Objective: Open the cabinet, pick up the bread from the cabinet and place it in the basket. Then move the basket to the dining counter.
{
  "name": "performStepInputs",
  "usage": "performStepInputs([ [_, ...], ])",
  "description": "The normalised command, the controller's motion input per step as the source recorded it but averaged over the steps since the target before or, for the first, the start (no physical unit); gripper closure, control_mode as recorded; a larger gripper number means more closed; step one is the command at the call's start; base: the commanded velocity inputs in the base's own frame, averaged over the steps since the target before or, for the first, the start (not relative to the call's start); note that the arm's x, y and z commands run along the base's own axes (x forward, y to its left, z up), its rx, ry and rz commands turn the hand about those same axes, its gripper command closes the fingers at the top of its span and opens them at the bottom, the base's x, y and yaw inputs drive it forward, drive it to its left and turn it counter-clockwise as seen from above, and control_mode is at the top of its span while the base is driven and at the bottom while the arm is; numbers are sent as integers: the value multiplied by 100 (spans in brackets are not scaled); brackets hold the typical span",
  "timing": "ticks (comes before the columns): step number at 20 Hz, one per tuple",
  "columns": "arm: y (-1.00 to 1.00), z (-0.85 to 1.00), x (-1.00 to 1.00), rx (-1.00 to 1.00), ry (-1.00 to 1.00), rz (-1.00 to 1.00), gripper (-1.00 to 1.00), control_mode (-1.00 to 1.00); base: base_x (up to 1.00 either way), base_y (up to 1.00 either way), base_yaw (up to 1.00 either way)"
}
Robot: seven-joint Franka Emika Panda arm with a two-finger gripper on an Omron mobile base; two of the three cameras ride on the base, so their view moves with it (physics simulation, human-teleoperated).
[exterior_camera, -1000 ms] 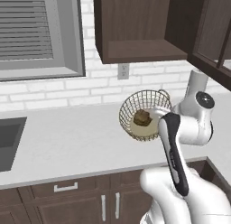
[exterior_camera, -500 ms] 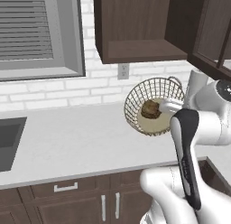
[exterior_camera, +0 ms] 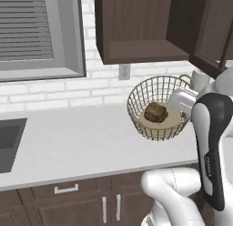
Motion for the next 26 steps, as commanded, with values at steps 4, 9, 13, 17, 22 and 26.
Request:
performStepInputs([
  [4, 49, 0, -30, 31, 0, -12, 100, -100, 0, 0, 0],
  [9, 46, -23, -13, 30, -4, -4, 100, -100, 0, 0, 0],
  [13, 13, -1, -4, 31, -4, 0, 100, -100, 0, 0, 0],
  [17, 3, 0, -7, 5, 0, 0, 100, 100, -68, 42, 1],
  [22, 0, 0, 0, 0, 0, 0, 100, 100, -92, 100, 19],
  [26, 0, 0, 0, 0, 0, 0, 100, 100, -74, 100, 34],
])
